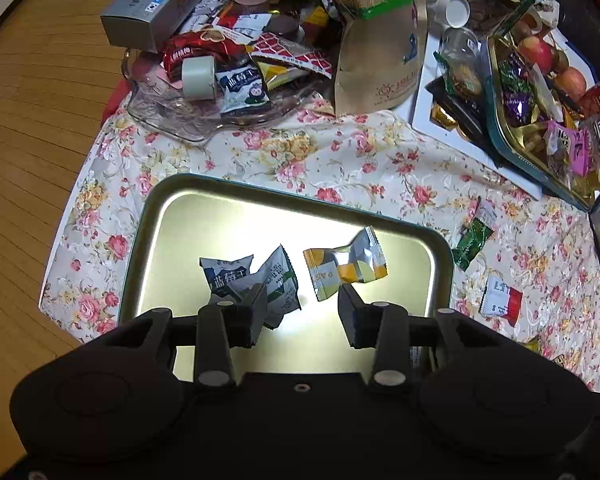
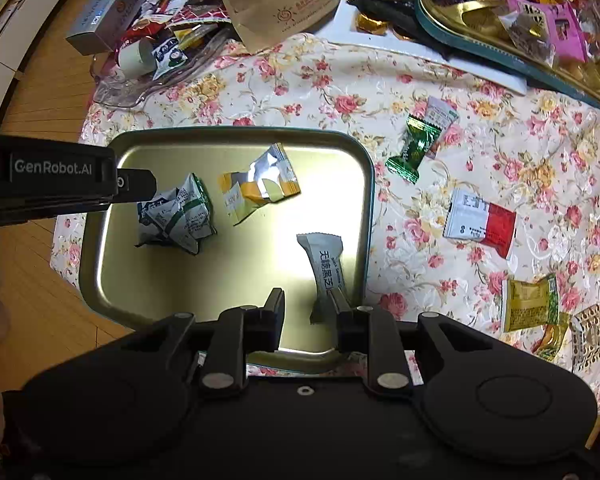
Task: Organize snacks
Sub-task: 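Carry both packets over the gold tray and open both grippers, then move the right gripper toward the yellow-green packet while the left gripper withdraws from the tray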
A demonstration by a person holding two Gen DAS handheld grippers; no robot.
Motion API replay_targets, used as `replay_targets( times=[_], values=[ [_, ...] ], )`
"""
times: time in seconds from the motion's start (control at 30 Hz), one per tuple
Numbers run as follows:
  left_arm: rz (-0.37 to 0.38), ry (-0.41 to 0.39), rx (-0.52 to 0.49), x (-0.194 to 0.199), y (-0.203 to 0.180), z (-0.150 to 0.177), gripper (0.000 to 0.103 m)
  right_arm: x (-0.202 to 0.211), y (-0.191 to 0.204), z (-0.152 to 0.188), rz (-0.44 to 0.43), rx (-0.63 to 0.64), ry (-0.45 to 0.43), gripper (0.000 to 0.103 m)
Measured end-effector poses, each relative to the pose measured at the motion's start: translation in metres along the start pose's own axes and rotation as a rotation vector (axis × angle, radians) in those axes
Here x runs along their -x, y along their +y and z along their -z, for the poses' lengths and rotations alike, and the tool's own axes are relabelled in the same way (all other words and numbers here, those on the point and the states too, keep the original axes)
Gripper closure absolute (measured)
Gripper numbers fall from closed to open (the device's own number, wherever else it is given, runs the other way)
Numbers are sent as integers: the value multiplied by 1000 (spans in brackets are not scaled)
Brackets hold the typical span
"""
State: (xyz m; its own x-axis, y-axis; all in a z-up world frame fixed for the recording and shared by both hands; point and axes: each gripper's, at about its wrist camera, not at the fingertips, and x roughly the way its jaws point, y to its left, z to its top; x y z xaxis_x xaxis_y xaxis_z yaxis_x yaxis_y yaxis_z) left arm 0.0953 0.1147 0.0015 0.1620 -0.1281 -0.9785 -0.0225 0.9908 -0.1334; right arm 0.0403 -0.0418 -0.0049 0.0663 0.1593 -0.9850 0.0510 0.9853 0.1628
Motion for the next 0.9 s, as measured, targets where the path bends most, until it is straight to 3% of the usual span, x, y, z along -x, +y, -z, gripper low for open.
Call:
replay_targets(
  times=[0.33,0.43,0.6,0.77,0.9],
  values=[
    [26,66,-14,-8,-16,1,55,-4,-13,0,24,-55,20,72],
    [12,47,-19,-6,-23,0,55,-3,-25,1,36,-99,-5,71],
    [-12,-7,-43,1,-38,0,55,8,-47,3,77,-125,-124,63],
    [-48,-78,-89,8,-59,4,55,10,-67,2,26,-83,-93,63],
    [-61,-113,-135,10,-78,8,55,6,-75,9,114,-80,-101,63]
  ],
)
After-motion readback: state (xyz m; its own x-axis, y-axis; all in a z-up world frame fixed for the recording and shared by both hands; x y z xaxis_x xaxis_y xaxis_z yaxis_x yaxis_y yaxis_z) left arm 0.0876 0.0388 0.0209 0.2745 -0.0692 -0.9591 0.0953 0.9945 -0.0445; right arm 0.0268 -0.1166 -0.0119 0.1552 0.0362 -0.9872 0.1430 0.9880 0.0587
